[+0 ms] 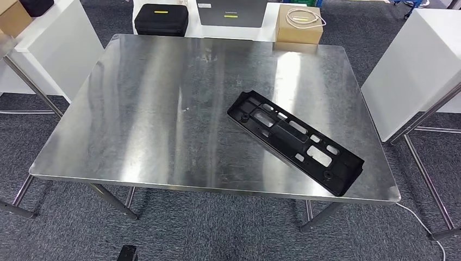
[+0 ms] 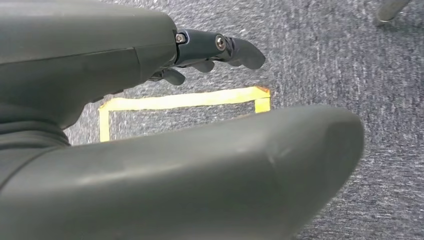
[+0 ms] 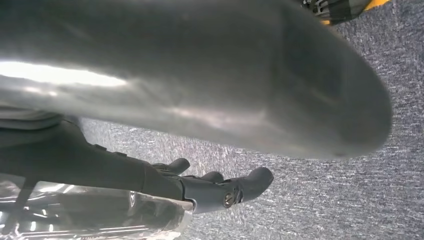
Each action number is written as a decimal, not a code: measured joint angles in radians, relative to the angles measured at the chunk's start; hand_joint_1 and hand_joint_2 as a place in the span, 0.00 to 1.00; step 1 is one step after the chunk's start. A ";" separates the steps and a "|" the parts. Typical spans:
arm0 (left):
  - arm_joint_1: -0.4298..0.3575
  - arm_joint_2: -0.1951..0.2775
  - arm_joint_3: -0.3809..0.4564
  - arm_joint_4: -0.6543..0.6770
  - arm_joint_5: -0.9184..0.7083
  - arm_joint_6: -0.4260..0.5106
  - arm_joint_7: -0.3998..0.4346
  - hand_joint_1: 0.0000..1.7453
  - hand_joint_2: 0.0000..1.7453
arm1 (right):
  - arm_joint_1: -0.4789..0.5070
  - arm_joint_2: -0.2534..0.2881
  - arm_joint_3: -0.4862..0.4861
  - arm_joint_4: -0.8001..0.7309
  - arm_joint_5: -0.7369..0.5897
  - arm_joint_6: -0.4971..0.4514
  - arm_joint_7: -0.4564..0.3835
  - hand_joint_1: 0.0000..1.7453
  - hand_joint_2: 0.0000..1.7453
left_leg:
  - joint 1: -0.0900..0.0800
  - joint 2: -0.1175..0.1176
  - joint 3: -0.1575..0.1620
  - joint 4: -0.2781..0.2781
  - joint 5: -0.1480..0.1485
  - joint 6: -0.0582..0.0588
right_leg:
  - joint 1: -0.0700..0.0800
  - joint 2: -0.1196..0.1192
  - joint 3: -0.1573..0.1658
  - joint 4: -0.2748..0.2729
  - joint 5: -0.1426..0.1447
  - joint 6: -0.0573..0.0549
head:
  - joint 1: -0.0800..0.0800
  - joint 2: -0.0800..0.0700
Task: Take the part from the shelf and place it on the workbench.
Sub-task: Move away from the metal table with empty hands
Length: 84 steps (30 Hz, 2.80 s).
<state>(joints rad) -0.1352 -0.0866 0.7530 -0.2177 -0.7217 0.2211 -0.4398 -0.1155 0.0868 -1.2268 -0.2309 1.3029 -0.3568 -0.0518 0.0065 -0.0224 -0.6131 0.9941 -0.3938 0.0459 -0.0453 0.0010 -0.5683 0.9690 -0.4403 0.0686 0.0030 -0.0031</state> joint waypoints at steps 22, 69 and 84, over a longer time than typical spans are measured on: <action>-0.016 -0.004 -0.022 -0.002 -0.001 0.003 0.001 0.00 0.00 | 0.012 0.016 0.007 0.012 0.003 0.025 -0.001 0.00 0.00 | 0.018 0.018 -0.072 0.271 -0.164 -0.072 | 0.024 -0.007 0.014 -0.001 0.003 -0.092 | -0.001 0.000; -0.040 -0.019 -0.023 -0.006 -0.019 -0.005 0.023 0.00 0.00 | 0.011 -0.013 0.026 0.019 0.013 0.125 0.082 0.00 0.00 | -0.004 0.019 -0.053 0.015 0.034 0.007 | 0.023 -0.001 -0.011 0.238 -0.117 -0.019 | -0.005 0.000; -0.047 -0.027 -0.033 -0.007 -0.032 -0.012 0.040 0.00 0.00 | 0.011 -0.011 0.025 0.020 0.012 0.142 0.105 0.00 0.00 | 0.032 0.020 -0.052 0.265 -0.090 -0.077 | 0.020 -0.011 0.009 -0.007 0.016 -0.085 | -0.007 0.000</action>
<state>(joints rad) -0.1825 -0.1138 0.7205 -0.2246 -0.7539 0.2090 -0.3999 -0.1042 0.0759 -1.2016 -0.2110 1.3149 -0.2152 0.0534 0.0387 -0.0028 -0.6655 1.2596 -0.4838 -0.0315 -0.0258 -0.0103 -0.5597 0.9617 -0.4243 -0.0163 -0.0036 -0.0031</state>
